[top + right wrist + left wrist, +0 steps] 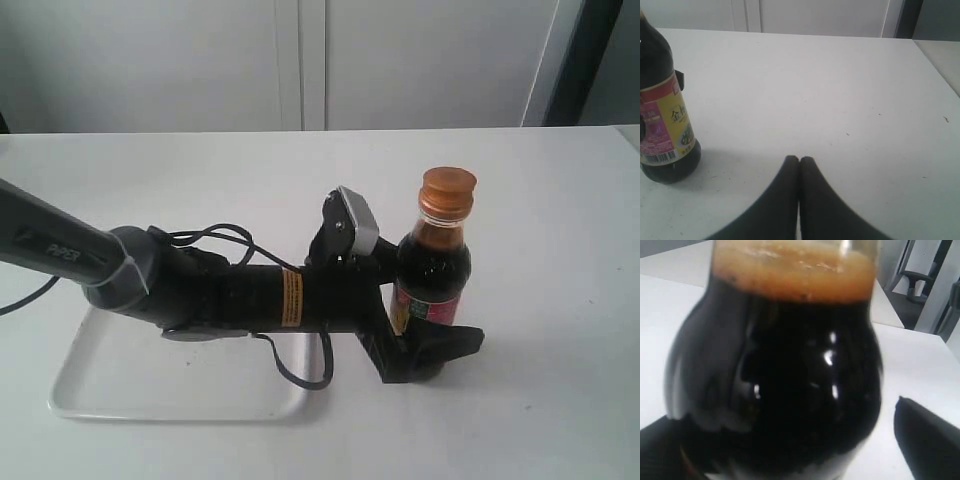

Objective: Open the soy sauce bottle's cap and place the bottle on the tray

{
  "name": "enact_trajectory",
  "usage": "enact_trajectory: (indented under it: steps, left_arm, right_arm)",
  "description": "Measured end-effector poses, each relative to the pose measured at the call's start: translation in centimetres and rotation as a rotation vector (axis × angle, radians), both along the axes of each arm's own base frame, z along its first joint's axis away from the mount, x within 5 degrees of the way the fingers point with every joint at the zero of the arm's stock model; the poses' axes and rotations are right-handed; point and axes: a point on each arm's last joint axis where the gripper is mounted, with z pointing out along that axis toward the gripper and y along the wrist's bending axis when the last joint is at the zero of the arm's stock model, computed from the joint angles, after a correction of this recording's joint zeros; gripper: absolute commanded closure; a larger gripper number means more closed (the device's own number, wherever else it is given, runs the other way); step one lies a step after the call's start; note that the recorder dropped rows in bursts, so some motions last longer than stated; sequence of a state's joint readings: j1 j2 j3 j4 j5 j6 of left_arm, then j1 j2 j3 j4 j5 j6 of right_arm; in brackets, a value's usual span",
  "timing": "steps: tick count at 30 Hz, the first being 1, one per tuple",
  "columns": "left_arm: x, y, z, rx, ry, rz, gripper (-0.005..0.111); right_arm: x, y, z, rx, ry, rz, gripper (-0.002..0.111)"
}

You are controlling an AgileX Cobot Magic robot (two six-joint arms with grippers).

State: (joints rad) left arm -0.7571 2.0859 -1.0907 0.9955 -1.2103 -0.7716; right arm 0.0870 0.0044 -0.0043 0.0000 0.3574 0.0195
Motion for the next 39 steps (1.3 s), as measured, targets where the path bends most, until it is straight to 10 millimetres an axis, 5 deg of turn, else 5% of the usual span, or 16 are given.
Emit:
enact_trajectory:
  steps: [8, 16, 32, 39]
  left_arm:
    - [0.1, 0.0, -0.1, 0.001, -0.012, 0.006, 0.040]
    - [0.1, 0.0, -0.2, 0.012, -0.046, 0.002, 0.106]
    - [0.0, 0.0, -0.3, 0.016, -0.052, 0.001, 0.107]
    - [0.0, -0.1, -0.3, 0.018, -0.052, 0.000, 0.107]
  right_arm:
    - [0.0, 0.0, 0.0, 0.000, 0.000, 0.000, 0.108]
    - [0.0, 0.0, 0.0, 0.000, 0.000, 0.000, 0.108]
    - [0.3, 0.0, 2.5, -0.018, -0.281, 0.003, 0.108]
    - [0.3, 0.0, 3.5, 0.167, -0.376, -0.011, 0.108]
